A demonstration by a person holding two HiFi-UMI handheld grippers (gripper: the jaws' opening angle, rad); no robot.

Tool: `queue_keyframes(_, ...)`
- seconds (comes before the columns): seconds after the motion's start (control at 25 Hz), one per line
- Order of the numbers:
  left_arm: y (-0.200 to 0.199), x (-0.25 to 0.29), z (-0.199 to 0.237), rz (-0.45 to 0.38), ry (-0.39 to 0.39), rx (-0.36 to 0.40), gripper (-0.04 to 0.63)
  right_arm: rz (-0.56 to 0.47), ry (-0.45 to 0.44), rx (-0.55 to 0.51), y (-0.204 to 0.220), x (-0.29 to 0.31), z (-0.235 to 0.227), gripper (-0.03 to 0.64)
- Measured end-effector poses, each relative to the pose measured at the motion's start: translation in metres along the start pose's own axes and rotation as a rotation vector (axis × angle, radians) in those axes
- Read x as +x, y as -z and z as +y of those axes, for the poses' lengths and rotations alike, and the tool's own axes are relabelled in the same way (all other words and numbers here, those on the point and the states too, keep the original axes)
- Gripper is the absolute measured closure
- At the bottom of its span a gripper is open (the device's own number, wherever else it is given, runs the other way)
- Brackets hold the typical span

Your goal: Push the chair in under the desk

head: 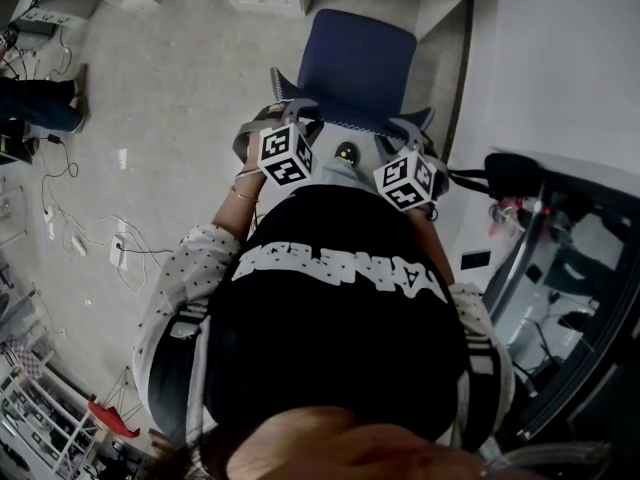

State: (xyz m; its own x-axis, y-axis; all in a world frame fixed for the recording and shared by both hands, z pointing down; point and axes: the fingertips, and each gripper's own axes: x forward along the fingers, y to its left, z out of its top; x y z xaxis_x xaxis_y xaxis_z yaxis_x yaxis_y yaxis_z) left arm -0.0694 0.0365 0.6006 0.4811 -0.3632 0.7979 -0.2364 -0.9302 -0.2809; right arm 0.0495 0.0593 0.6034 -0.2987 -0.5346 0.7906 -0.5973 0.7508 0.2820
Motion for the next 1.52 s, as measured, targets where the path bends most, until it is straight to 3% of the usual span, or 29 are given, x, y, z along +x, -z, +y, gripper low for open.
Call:
queue_keyframes(0.64, -0.020, 0.025, 0.030, -0.011, 0.007, 0.015, 0.451, 0.014, 0.026, 0.004, 0.001, 0.017, -0.044, 0.451)
queue_keyframes(1.52, -0.023, 0.039, 0.061, 0.025, 0.005, 0.001, 0.450, 0.002, 0.017, -0.018, -0.010, 0.035, -0.069, 0.451)
